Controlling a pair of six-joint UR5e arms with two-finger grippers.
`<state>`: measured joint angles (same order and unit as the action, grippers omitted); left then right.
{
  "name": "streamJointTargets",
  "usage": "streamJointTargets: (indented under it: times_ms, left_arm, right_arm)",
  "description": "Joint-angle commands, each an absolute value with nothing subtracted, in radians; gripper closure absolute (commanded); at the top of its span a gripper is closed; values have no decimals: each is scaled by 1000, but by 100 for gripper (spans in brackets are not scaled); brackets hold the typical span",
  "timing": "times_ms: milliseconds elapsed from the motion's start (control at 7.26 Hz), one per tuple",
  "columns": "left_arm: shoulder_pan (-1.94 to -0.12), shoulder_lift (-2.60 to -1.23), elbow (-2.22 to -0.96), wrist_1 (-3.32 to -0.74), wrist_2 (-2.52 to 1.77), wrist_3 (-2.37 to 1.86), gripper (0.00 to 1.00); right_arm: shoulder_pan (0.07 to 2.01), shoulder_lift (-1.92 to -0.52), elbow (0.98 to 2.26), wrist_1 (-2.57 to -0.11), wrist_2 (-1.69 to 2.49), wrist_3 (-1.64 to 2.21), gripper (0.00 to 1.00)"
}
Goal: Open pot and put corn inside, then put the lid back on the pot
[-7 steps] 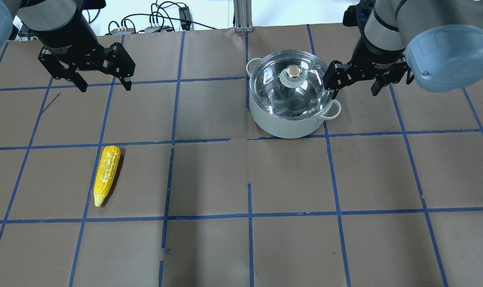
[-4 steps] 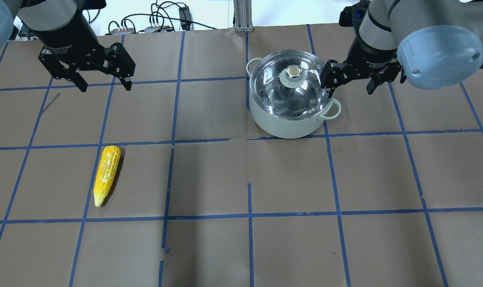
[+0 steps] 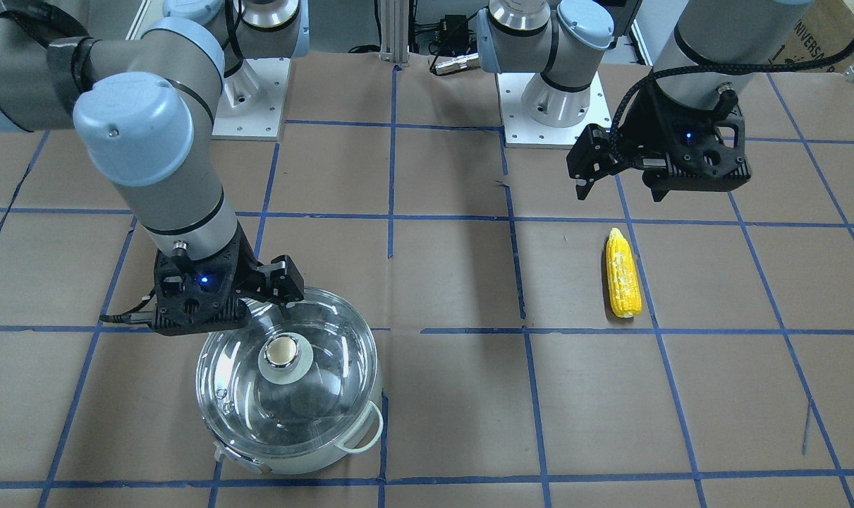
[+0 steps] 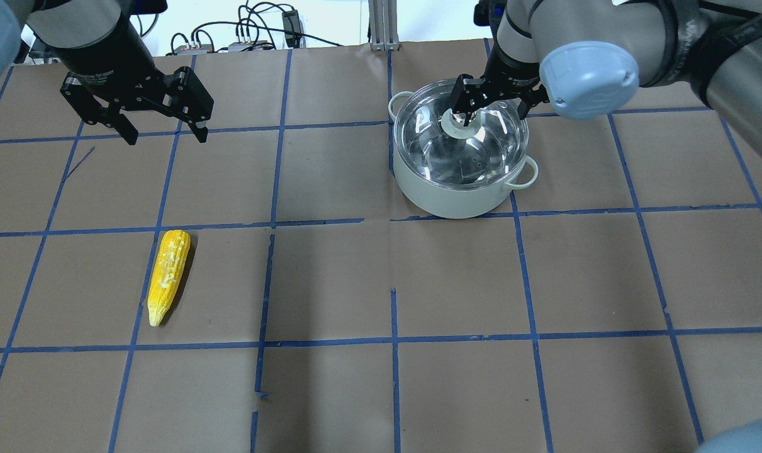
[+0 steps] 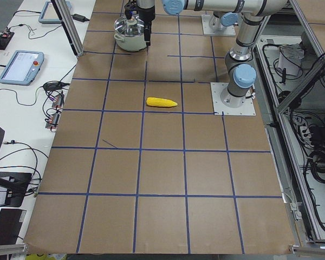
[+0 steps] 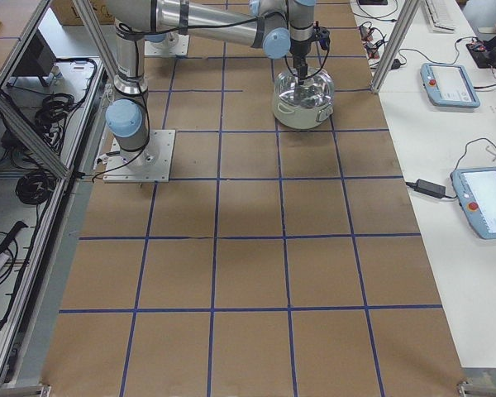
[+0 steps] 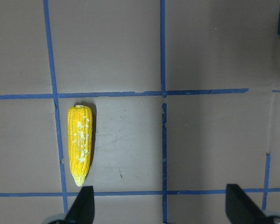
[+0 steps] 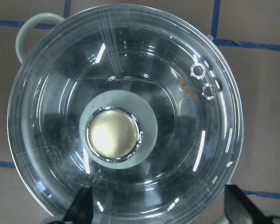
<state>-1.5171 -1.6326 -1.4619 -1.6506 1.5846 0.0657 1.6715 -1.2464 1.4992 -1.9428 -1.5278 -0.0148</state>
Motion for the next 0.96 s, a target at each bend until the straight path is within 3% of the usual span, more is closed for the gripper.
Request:
streamJointTargets:
  times_ms: [0, 826]
  left_arm:
    - [-1517, -1632, -1462, -1651, 1585, 64, 0]
    - [-1516, -1638, -1462, -1649, 1585, 66, 0]
  right_arm:
    - [1686, -1184, 1462, -1944, -1529, -15, 0]
    - [1715, -1141, 1430, -1954, -1532, -8, 1]
